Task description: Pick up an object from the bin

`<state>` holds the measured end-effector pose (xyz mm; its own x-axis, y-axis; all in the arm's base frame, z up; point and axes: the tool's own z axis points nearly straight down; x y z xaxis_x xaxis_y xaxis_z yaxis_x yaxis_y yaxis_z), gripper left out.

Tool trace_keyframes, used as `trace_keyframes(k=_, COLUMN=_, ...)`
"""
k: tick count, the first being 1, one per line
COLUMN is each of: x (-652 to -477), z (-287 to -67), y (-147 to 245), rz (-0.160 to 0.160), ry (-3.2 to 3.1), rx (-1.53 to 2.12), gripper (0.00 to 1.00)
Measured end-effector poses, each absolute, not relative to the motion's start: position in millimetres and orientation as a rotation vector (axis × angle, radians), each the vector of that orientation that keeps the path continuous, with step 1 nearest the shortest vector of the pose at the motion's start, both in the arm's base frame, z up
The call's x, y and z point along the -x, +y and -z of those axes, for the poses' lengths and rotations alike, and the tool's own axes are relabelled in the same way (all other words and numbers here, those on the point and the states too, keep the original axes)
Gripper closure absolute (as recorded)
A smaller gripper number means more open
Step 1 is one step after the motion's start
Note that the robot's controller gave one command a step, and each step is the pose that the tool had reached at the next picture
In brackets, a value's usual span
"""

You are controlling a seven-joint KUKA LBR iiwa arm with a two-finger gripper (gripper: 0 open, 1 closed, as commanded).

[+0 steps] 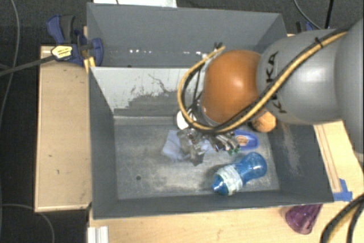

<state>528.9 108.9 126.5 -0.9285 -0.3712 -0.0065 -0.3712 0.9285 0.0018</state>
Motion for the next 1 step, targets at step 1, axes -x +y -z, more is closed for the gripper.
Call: trace_keyframes(k=1, x=-548.5, z=-151.3, y=113.6, rz=-0.005, ry=3.063, rx=0.654, gripper=1.0)
